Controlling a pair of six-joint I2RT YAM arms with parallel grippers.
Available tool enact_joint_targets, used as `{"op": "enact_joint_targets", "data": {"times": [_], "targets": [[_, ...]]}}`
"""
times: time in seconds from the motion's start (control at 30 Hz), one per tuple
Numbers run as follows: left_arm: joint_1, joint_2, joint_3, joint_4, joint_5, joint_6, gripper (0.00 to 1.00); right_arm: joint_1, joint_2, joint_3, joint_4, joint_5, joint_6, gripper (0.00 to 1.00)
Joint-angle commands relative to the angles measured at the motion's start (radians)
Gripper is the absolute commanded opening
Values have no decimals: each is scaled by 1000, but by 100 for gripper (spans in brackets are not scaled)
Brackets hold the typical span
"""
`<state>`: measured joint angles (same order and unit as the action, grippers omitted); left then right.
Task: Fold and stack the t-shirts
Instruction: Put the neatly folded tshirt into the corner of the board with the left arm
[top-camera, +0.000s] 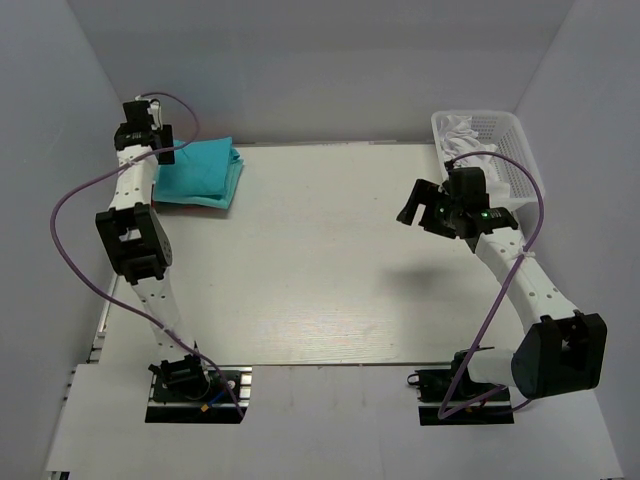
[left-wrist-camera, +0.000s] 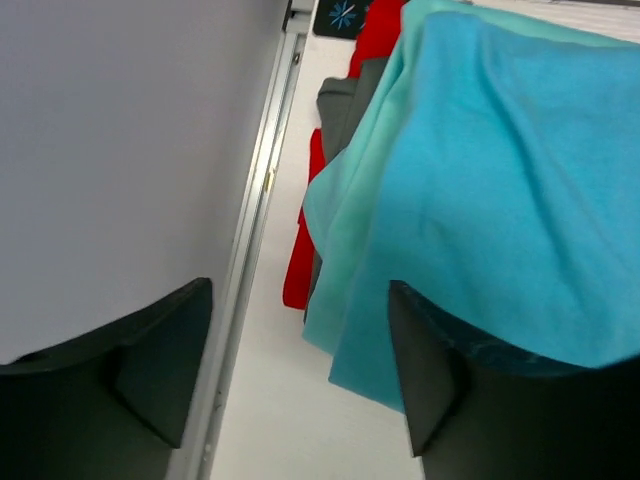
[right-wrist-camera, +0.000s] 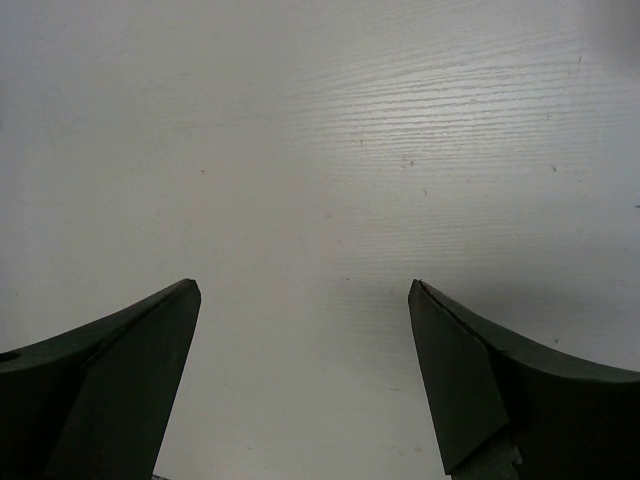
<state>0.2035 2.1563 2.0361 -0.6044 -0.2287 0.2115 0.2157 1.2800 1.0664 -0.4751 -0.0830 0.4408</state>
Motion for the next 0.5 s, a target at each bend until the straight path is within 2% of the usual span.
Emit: {"op": "enact_joint_targets", "data": {"times": [0.0, 0.03, 0.2, 0.27, 0.33, 0.47], "targets": [[5, 5, 67, -40, -46, -69, 83, -3, -28, 52, -11, -15, 1, 90], [5, -9, 97, -50, -46, -84, 100, -3, -34, 52, -10, -21, -1, 90], [-15, -73, 188, -132, 84, -188, 100, -1, -48, 58, 0, -23, -13, 90], [-25, -130, 188, -173, 152, -216, 100, -1, -57, 56, 1, -20, -19, 90], [-26, -176, 138, -187, 262, -309, 100, 1, -73, 40, 7, -20, -25, 90], [-85, -257, 107, -221, 282, -380, 100, -2, -116, -20, 36, -17, -33, 90]]}}
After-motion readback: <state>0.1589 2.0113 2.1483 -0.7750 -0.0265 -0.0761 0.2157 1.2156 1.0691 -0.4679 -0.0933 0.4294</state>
